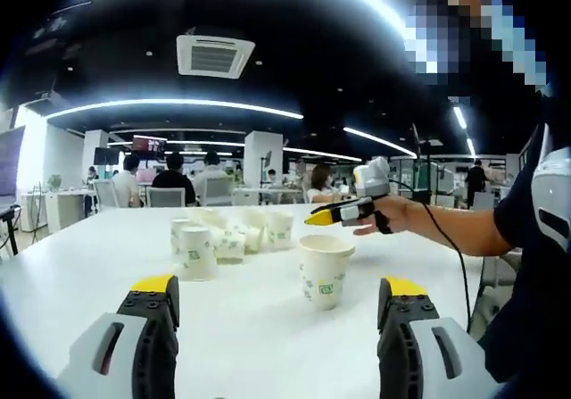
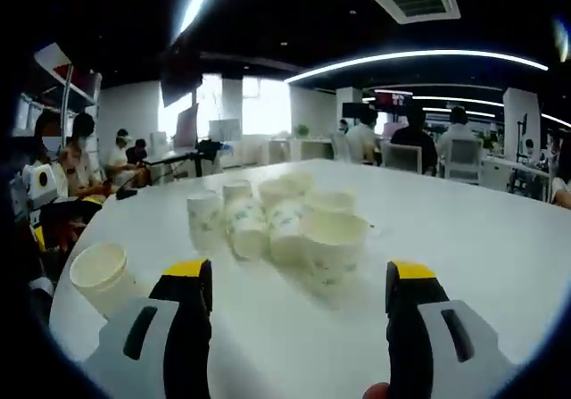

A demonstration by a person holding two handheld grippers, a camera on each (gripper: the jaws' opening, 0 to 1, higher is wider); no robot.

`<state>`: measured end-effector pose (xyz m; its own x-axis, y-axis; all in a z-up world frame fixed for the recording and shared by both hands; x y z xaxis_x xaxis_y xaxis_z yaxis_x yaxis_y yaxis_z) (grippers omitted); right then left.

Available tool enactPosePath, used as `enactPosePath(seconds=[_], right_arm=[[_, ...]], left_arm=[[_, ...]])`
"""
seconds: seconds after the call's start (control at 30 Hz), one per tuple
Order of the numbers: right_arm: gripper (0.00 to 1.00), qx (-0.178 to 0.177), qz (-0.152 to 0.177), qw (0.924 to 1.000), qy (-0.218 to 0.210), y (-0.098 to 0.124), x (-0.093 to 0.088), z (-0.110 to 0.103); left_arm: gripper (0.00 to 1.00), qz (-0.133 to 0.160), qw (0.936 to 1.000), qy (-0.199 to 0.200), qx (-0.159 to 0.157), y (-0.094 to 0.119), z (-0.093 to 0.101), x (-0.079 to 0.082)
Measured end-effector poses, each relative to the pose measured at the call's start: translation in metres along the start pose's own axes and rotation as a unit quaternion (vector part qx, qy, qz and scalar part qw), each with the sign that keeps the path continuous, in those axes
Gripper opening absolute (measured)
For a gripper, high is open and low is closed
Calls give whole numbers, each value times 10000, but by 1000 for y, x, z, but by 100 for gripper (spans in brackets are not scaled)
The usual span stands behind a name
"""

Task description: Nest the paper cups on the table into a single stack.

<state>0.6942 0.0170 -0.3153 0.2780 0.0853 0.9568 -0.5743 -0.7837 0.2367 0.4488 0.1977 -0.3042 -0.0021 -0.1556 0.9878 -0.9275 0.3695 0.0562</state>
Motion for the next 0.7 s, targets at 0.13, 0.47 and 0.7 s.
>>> enactPosePath(seconds=[0.13,0.47,0.7], right_arm=[[76,-59,-47,10000,-19,-11,-2,9],[63,-226,-99,9996,-136,-35,-8,26],[54,-377,-83,9991,-174,-44,-10,36]], left_arm=[[96,-82,10000,21,40,0,0,-4],[93,-233,9997,56,64,1,1,-14],[91,-291,9995,93,82,3,0,-18]])
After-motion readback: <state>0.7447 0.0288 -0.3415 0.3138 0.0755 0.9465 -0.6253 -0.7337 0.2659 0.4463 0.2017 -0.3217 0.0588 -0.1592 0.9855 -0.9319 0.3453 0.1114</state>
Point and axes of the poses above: the point that each gripper's makers call its tool centre point, and the gripper's own axes: y roughly backward along the fingers, z roughly to its right, x roughly out of its top, the point moved 1 cm from there along y, roughly backward along the fingers, and after that the axes turned 9 degrees about -y, right-handed, at the moved point
